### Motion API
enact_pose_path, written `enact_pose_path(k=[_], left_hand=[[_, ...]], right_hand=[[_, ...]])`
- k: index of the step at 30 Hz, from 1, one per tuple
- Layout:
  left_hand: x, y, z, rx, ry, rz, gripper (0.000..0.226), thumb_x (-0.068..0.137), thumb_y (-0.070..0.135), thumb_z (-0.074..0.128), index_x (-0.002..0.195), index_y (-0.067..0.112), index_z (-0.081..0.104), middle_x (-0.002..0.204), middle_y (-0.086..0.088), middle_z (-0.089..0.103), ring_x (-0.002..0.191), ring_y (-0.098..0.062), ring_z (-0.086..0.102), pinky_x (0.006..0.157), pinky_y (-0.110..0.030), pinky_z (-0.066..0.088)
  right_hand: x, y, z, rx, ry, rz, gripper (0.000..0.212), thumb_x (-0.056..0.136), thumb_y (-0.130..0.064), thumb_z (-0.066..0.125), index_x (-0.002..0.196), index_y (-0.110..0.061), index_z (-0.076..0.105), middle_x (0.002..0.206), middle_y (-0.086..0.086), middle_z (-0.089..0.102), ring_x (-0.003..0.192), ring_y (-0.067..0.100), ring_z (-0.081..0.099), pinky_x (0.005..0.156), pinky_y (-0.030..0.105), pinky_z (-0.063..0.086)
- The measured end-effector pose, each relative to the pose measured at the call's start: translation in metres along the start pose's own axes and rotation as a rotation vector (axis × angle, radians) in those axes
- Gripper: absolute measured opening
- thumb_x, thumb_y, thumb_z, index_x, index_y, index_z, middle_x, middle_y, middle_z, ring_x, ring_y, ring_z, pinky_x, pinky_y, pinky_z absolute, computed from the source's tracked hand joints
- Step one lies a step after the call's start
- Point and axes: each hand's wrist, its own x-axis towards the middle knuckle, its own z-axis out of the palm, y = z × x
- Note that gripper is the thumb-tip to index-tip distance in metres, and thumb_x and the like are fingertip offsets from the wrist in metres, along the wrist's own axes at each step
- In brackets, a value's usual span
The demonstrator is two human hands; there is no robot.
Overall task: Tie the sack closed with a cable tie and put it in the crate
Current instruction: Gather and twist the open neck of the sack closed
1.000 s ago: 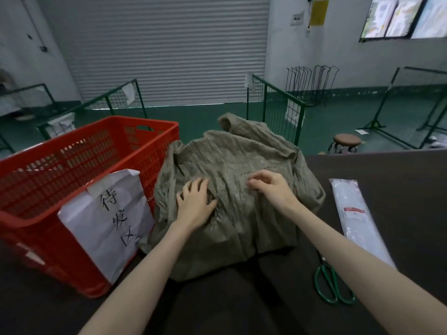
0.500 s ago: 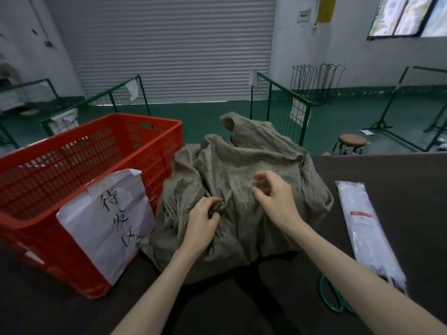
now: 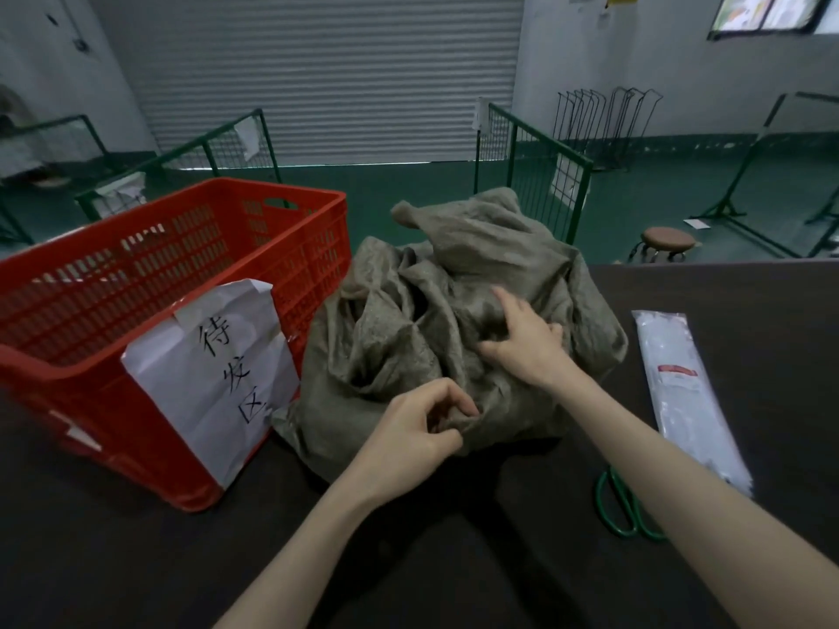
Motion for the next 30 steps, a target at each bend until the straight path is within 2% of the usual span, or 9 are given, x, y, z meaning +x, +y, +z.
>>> enact_pose_path(k=[2, 5, 11, 18, 20, 23, 26, 28, 30], left_hand=[[-0.007, 0.0, 0.0, -0.003, -0.009, -0.017, 0.022, 0.071, 0.003, 0.061, 0.085, 0.02, 0.062, 0.073, 0.006, 0.054, 0.067, -0.006, 0.049, 0.064, -0.021, 0.04], [-0.017, 0.0, -0.001, -0.014, -0.006, -0.035, 0.025, 0.075, -0.002, 0.061, 0.087, 0.02, 0.064, 0.074, 0.007, 0.054, 0.066, -0.004, 0.047, 0.062, -0.016, 0.039], [-0.024, 0.004, -0.007, -0.016, 0.014, -0.005, 0.022, 0.078, 0.007, 0.07, 0.093, 0.023, 0.065, 0.079, 0.013, 0.055, 0.065, 0.0, 0.047, 0.063, -0.011, 0.039], [-0.013, 0.001, -0.015, 0.079, 0.19, 0.04, 0.012, 0.086, 0.025, 0.065, 0.098, 0.026, 0.062, 0.089, 0.008, 0.061, 0.079, -0.006, 0.057, 0.071, -0.02, 0.044], [-0.003, -0.007, -0.019, 0.243, 0.318, 0.035, 0.023, 0.085, 0.035, 0.063, 0.106, 0.03, 0.056, 0.107, 0.007, 0.055, 0.103, -0.011, 0.053, 0.089, -0.035, 0.043], [0.018, -0.014, -0.025, 0.466, 0.392, -0.111, 0.06, 0.081, 0.048, 0.064, 0.132, 0.028, 0.04, 0.139, 0.001, 0.03, 0.132, -0.023, 0.025, 0.105, -0.048, 0.023], [0.042, -0.023, -0.027, 0.364, 0.318, -0.265, 0.099, 0.074, 0.055, 0.07, 0.148, 0.025, 0.012, 0.155, -0.005, 0.004, 0.144, -0.026, 0.007, 0.114, -0.053, 0.013], [0.055, -0.034, -0.025, 0.106, 0.215, -0.345, 0.119, 0.068, 0.048, 0.078, 0.15, 0.019, -0.003, 0.157, -0.011, 0.008, 0.144, -0.025, 0.017, 0.118, -0.044, 0.019], [0.062, -0.049, -0.017, -0.171, 0.157, -0.422, 0.116, 0.067, 0.03, 0.082, 0.148, 0.008, 0.003, 0.137, -0.013, 0.046, 0.117, -0.022, 0.056, 0.099, -0.037, 0.049]], right_hand=[[-0.004, 0.008, 0.007, -0.093, -0.144, 0.041, 0.081, 0.082, -0.031, 0.062, 0.148, -0.025, 0.016, 0.15, 0.01, 0.034, 0.135, 0.031, 0.036, 0.11, 0.049, 0.025], [-0.014, 0.017, 0.017, -0.12, -0.175, 0.011, 0.071, 0.079, -0.026, 0.066, 0.141, -0.018, 0.033, 0.135, 0.012, 0.047, 0.124, 0.032, 0.046, 0.101, 0.043, 0.04], [-0.024, 0.023, 0.011, -0.082, -0.162, 0.017, 0.017, 0.073, -0.024, 0.066, 0.086, -0.027, 0.055, 0.095, 0.006, 0.062, 0.095, 0.03, 0.061, 0.082, 0.041, 0.051], [-0.055, -0.002, -0.031, 0.163, -0.227, -0.007, 0.017, 0.077, -0.018, 0.064, 0.066, -0.009, 0.055, 0.062, 0.003, 0.053, 0.055, 0.015, 0.049, 0.051, 0.027, 0.036], [-0.063, -0.008, -0.043, 0.228, -0.261, 0.009, 0.021, 0.08, -0.02, 0.063, 0.07, -0.003, 0.059, 0.059, 0.005, 0.053, 0.04, 0.013, 0.046, 0.039, 0.022, 0.035], [-0.075, -0.011, -0.058, 0.296, -0.328, 0.023, 0.017, 0.085, -0.021, 0.061, 0.076, -0.007, 0.067, 0.053, 0.001, 0.06, 0.031, 0.013, 0.047, 0.032, 0.019, 0.035], [-0.081, -0.009, -0.061, 0.304, -0.447, 0.04, 0.018, 0.084, -0.019, 0.062, 0.07, -0.011, 0.069, 0.048, 0.0, 0.064, 0.033, 0.018, 0.052, 0.031, 0.019, 0.037], [-0.083, -0.006, -0.058, 0.282, -0.51, 0.059, 0.018, 0.083, -0.02, 0.063, 0.075, -0.005, 0.07, 0.053, 0.007, 0.066, 0.037, 0.022, 0.057, 0.032, 0.019, 0.038], [-0.084, -0.002, -0.056, 0.279, -0.569, 0.063, 0.022, 0.083, -0.022, 0.064, 0.082, -0.001, 0.068, 0.068, 0.021, 0.069, 0.047, 0.026, 0.063, 0.036, 0.021, 0.041]])
